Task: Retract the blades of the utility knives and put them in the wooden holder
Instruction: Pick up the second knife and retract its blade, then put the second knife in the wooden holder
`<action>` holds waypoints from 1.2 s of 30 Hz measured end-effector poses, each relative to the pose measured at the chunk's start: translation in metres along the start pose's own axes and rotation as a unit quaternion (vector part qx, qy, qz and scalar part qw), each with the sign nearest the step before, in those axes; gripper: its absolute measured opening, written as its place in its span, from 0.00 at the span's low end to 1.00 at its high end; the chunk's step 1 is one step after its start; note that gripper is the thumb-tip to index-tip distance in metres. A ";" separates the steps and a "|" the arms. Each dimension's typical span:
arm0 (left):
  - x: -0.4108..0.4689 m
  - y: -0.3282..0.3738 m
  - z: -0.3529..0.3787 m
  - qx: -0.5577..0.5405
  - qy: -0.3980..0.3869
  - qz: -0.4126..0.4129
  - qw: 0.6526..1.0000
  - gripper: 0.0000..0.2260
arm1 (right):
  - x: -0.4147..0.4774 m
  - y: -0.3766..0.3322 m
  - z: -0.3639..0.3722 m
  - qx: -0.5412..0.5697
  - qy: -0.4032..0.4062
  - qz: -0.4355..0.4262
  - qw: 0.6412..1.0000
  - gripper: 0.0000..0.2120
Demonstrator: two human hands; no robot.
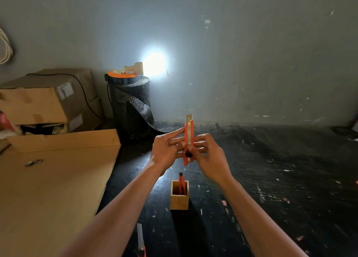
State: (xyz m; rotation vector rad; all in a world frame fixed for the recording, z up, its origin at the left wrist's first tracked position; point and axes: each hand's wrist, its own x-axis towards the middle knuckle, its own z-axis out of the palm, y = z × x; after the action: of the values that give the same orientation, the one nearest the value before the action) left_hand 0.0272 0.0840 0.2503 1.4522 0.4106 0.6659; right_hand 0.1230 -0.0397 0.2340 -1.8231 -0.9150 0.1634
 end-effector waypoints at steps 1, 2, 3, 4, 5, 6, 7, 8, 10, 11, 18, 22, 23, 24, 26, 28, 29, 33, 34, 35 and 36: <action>0.001 -0.005 -0.002 -0.006 -0.003 -0.004 1.000 0.22 | 0.003 0.002 0.001 0.008 0.007 0.004 1.000 0.16; 0.001 -0.011 -0.003 -0.012 -0.006 -0.010 1.000 0.22 | 0.007 0.004 0.003 0.012 0.010 0.008 1.000 0.18; 0.002 -0.018 -0.004 -0.013 -0.009 -0.016 1.000 0.22 | 0.011 0.007 0.005 0.013 0.006 0.013 1.000 0.19; 0.002 -0.025 -0.005 -0.008 -0.011 -0.019 1.000 0.22 | 0.016 0.010 0.007 0.017 -0.001 0.015 1.000 0.18; 0.004 -0.033 -0.006 0.004 -0.009 -0.020 1.000 0.22 | 0.019 0.014 0.010 0.026 -0.009 0.018 0.999 0.17; 0.006 -0.041 -0.007 0.017 -0.004 -0.022 1.000 0.22 | 0.022 0.018 0.014 0.040 -0.015 0.023 0.999 0.14; 0.009 -0.052 -0.009 0.033 0.005 -0.027 0.999 0.21 | 0.024 0.023 0.017 0.053 -0.017 0.032 0.998 0.13; 0.013 -0.063 -0.012 0.051 0.018 -0.033 0.998 0.20 | 0.027 0.030 0.021 0.059 -0.017 0.039 0.997 0.11; 0.019 -0.087 -0.020 0.106 0.053 -0.051 0.992 0.18 | 0.030 0.043 0.029 0.044 -0.015 0.047 0.998 0.09; 0.020 -0.099 -0.025 0.141 0.070 -0.061 0.986 0.18 | 0.032 0.051 0.034 0.034 -0.016 0.053 0.998 0.07; 0.012 -0.174 -0.042 0.297 0.035 -0.159 0.941 0.29 | 0.037 0.116 0.074 -0.004 -0.072 0.104 0.992 0.07; 0.013 -0.202 -0.040 0.305 0.027 -0.209 0.929 0.33 | 0.036 0.148 0.095 -0.032 -0.104 0.140 0.984 0.04; 0.015 -0.207 -0.039 0.305 0.026 -0.214 0.928 0.34 | 0.036 0.153 0.098 -0.038 -0.109 0.146 0.982 0.04; 0.016 -0.210 -0.038 0.302 0.023 -0.218 0.928 0.34 | 0.036 0.159 0.101 -0.042 -0.115 0.152 0.981 0.03; 0.018 -0.217 -0.035 0.294 0.022 -0.226 0.929 0.33 | 0.035 0.168 0.107 -0.052 -0.130 0.161 0.977 0.02; 0.019 -0.224 -0.034 0.300 0.029 -0.225 0.926 0.31 | 0.034 0.175 0.113 -0.064 -0.138 0.164 0.975 0.02; 0.018 -0.228 -0.034 0.302 0.034 -0.225 0.926 0.31 | 0.033 0.177 0.116 -0.067 -0.140 0.163 0.974 0.03; 0.017 -0.239 -0.037 0.284 0.050 -0.239 0.927 0.32 | 0.033 0.181 0.126 -0.084 -0.147 0.158 0.973 0.04; 0.018 -0.240 -0.038 0.282 0.052 -0.238 0.928 0.32 | 0.033 0.183 0.128 -0.086 -0.148 0.159 0.972 0.05; 0.018 -0.241 -0.039 0.281 0.054 -0.234 0.929 0.31 | 0.033 0.184 0.130 -0.091 -0.149 0.161 0.971 0.06; 0.018 -0.242 -0.039 0.281 0.055 -0.232 0.930 0.31 | 0.032 0.186 0.131 -0.097 -0.149 0.163 0.970 0.06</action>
State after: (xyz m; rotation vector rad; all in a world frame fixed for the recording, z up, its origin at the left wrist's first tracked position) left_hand 0.0562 0.1284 0.0103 1.7666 1.0607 0.2476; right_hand 0.1744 0.0473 0.0281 -2.1630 -0.8521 0.5857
